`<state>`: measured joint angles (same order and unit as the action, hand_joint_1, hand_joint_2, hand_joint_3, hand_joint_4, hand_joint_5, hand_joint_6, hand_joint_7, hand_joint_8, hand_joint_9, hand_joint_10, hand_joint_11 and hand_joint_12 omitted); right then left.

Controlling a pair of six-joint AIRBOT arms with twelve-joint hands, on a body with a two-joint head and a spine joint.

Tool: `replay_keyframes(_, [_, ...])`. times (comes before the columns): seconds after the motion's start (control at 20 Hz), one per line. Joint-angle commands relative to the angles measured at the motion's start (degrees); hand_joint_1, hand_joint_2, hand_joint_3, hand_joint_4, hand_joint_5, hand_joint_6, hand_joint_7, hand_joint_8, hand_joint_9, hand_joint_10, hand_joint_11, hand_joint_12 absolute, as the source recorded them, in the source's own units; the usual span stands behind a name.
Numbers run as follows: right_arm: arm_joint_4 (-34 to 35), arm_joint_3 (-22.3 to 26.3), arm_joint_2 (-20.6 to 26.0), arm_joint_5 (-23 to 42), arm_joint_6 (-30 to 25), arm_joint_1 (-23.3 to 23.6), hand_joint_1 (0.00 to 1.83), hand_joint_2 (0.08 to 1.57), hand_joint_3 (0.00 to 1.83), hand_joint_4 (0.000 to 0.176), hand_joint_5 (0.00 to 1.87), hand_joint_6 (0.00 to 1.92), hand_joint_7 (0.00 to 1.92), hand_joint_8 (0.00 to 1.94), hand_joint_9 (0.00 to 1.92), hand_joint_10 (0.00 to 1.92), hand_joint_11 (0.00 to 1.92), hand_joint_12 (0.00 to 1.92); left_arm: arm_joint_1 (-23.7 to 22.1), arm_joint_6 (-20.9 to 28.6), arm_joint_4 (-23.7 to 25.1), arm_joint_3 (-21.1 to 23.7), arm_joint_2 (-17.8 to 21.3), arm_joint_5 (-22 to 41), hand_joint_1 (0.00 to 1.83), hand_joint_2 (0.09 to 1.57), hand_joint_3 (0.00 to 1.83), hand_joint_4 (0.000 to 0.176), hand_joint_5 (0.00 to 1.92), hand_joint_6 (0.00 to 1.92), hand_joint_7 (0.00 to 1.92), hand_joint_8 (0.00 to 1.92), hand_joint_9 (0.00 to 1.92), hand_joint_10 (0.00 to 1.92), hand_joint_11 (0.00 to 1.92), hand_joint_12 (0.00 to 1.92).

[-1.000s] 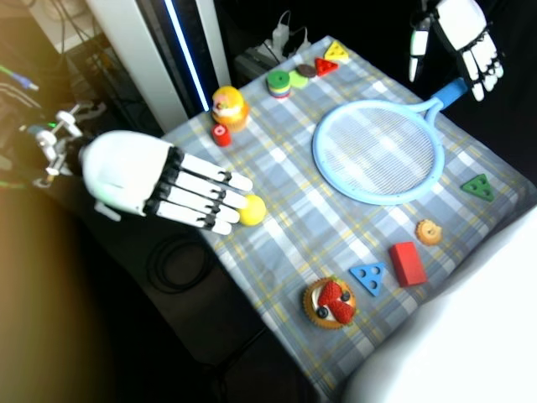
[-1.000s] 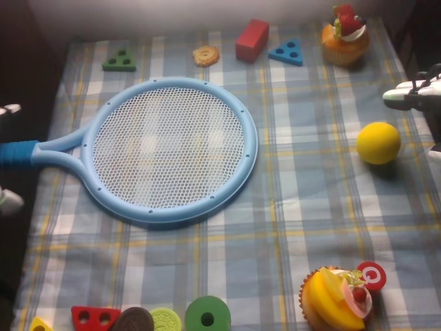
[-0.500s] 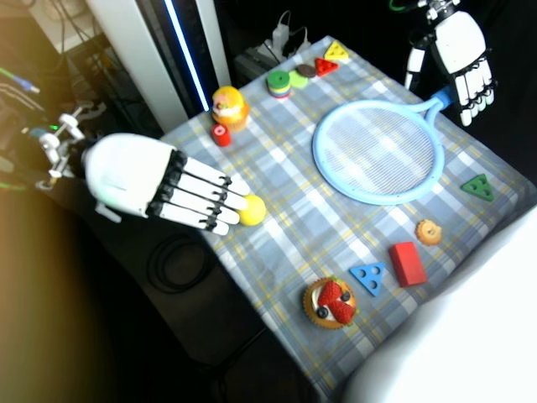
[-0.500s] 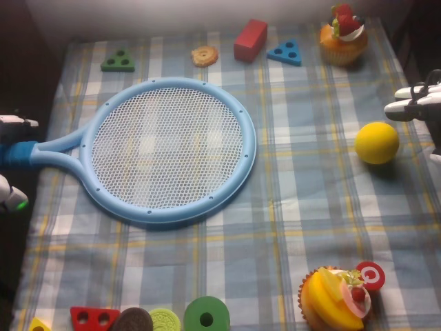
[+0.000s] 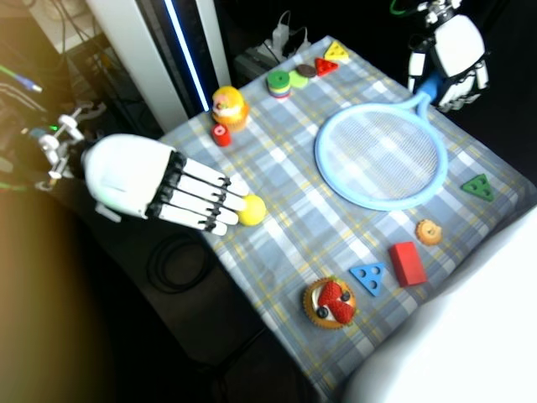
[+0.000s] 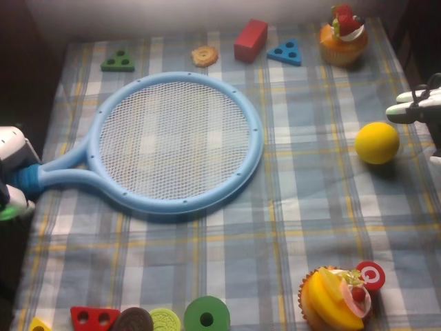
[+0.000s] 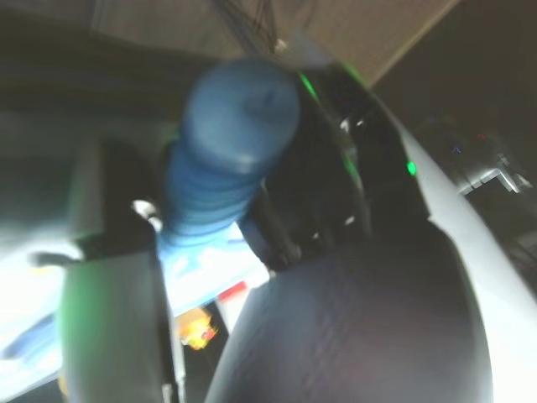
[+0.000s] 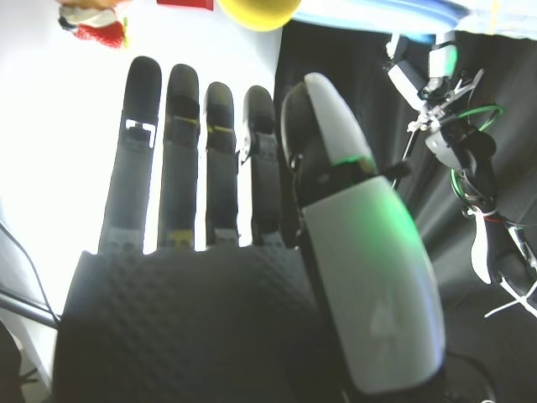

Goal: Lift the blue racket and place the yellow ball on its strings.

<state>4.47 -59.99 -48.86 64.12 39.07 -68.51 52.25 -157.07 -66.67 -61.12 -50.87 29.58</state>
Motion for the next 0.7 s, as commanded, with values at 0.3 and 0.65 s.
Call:
replay_keyframes(0.3, [1.6, -0.3, 0.0, 7.7, -0.8, -0.2, 0.92, 1.34, 0.0, 0.0, 0.58, 0.0, 0.54, 0.0, 0.58, 0.0, 0.36, 0.73, 6.3, 29.2, 21.8, 13.3, 13.3, 19.5, 1.83, 1.16, 0.0, 0.176, 0.89, 1.92, 1.29, 1.92, 1.65, 1.92, 1.31, 1.87])
replay_keyframes(0.65, [-1.1, -3.0, -1.3, 4.1, -1.8, 4.2, 0.95, 1.08, 0.0, 0.0, 0.49, 0.0, 0.53, 0.0, 0.6, 0.0, 0.39, 0.56, 7.0, 36.9, 34.3, 21.1, 16.6, 27.6, 1.65, 1.26, 0.0, 0.176, 0.82, 1.92, 1.19, 1.92, 1.53, 1.92, 1.38, 1.81])
